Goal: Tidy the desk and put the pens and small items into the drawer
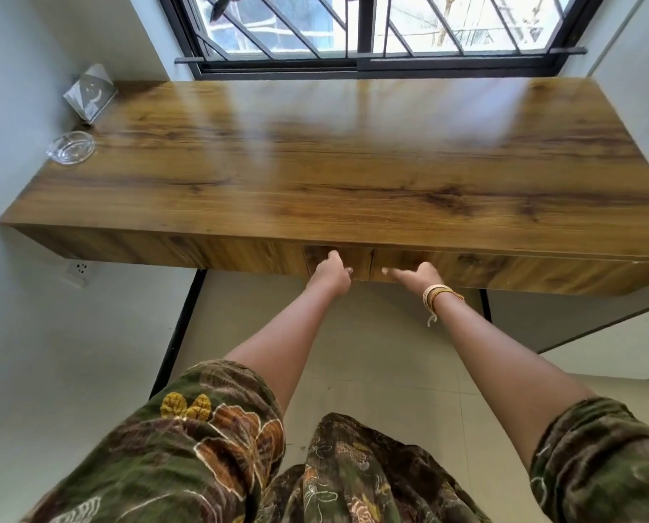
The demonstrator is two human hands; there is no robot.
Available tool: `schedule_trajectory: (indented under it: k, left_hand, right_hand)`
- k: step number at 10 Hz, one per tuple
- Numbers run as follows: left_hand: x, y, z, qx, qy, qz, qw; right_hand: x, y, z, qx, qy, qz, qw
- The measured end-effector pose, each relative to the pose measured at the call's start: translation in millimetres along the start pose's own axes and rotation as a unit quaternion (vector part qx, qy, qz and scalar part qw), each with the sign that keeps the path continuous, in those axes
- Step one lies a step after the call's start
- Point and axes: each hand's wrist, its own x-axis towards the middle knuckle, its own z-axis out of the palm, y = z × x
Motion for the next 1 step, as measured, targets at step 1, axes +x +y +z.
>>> schedule_trajectory:
  k: [1]
  left_hand:
    - [-9.3,-5.6,2.2,0.062,0.003,0.042,0.997]
  right_hand:
    - [-9.7,4.9,-2.1,-0.135,0.012,-0.034,0.990]
